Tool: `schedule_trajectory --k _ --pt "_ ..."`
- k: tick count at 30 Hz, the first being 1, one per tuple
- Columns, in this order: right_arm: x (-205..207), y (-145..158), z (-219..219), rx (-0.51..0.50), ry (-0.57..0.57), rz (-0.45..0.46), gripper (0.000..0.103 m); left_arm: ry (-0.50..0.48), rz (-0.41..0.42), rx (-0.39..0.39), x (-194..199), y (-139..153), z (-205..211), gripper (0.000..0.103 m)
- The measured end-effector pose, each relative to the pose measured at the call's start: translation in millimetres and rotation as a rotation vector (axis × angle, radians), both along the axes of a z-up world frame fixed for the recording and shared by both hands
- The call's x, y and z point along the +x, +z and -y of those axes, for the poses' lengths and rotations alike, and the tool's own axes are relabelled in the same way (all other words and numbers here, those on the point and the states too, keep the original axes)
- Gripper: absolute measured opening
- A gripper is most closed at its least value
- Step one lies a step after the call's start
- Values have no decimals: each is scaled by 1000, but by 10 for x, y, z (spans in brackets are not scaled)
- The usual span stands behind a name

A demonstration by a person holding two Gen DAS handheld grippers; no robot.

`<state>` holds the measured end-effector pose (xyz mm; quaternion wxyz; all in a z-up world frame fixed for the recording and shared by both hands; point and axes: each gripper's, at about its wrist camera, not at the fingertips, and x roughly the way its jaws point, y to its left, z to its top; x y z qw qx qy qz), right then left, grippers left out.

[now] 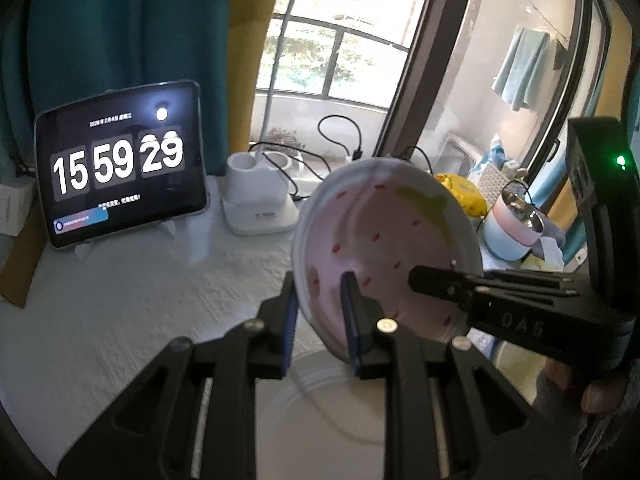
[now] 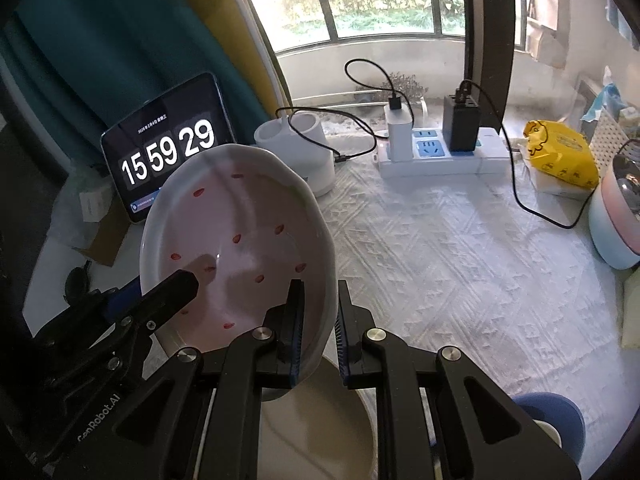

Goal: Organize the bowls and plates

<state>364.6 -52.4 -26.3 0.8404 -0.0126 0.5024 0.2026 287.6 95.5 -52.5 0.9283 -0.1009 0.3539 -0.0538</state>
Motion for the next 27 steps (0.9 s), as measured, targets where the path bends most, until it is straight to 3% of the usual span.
schedule_trajectory --k 27 --pt "-297 277 652 36 -46 47 16 -78 17 9 -181 202 620 21"
